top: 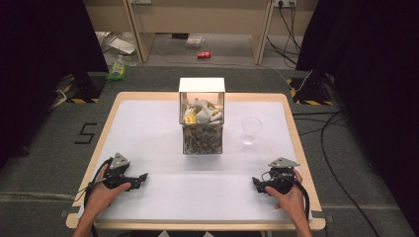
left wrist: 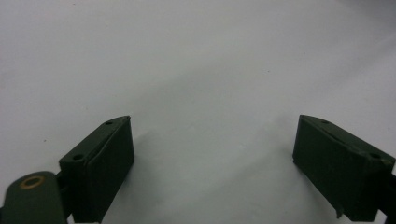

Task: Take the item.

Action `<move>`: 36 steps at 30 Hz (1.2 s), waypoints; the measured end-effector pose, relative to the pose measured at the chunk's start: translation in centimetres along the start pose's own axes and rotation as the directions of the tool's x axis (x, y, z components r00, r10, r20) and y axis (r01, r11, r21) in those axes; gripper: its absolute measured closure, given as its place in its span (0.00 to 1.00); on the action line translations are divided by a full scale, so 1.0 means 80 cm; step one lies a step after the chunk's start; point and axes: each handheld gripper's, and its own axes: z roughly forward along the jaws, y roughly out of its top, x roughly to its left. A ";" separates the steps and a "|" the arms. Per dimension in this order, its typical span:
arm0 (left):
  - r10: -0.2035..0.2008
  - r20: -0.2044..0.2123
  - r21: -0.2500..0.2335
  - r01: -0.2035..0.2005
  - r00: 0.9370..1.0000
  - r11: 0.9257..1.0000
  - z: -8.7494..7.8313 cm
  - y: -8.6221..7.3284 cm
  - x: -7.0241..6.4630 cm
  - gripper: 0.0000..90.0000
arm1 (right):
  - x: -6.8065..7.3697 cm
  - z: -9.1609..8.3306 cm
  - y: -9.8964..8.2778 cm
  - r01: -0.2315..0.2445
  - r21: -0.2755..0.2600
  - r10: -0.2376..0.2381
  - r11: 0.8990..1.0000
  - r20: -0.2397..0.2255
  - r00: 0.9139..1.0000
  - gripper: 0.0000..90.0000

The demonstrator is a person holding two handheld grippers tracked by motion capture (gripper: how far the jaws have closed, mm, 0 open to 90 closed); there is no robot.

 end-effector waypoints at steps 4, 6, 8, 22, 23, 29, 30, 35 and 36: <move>0.000 0.000 0.000 0.000 1.000 1.000 0.000 0.000 0.000 0.13 | -0.001 -0.001 0.000 -0.001 -0.005 0.001 1.000 0.003 1.000 0.03; 0.000 0.000 0.000 0.000 1.000 1.000 0.000 0.000 0.000 0.13 | -0.002 -0.001 -0.001 -0.003 -0.011 0.003 1.000 0.008 1.000 0.06; 0.000 0.001 0.000 0.000 1.000 1.000 0.000 0.000 0.000 0.13 | -0.004 -0.005 -0.001 -0.010 -0.024 0.010 1.000 0.010 1.000 0.17; -0.001 0.001 0.000 0.001 1.000 1.000 0.000 0.000 0.000 0.13 | 0.002 -0.013 0.003 0.007 -0.061 -0.008 0.998 -0.018 1.000 0.18; -0.001 0.001 0.000 0.001 1.000 1.000 0.000 0.000 0.000 0.13 | 0.002 -0.013 0.003 0.007 -0.061 -0.008 0.998 -0.018 1.000 0.18; -0.001 0.001 0.000 0.001 1.000 1.000 0.000 0.000 0.000 0.13 | 0.004 -0.016 0.004 0.004 -0.075 -0.005 0.997 -0.013 1.000 0.18; -0.001 0.001 0.000 0.001 1.000 1.000 0.000 0.000 0.000 0.13 | 0.005 -0.016 0.005 0.010 -0.079 -0.011 0.997 -0.013 1.000 0.18; -0.001 0.001 -0.001 0.001 1.000 1.000 0.000 0.000 0.000 0.13 | 0.010 -0.022 0.010 0.019 -0.099 -0.020 0.995 -0.016 1.000 0.18; -0.001 0.001 0.000 0.001 1.000 1.000 0.000 0.000 0.000 0.13 | 0.011 -0.024 0.011 0.012 -0.100 -0.013 0.995 -0.015 1.000 0.18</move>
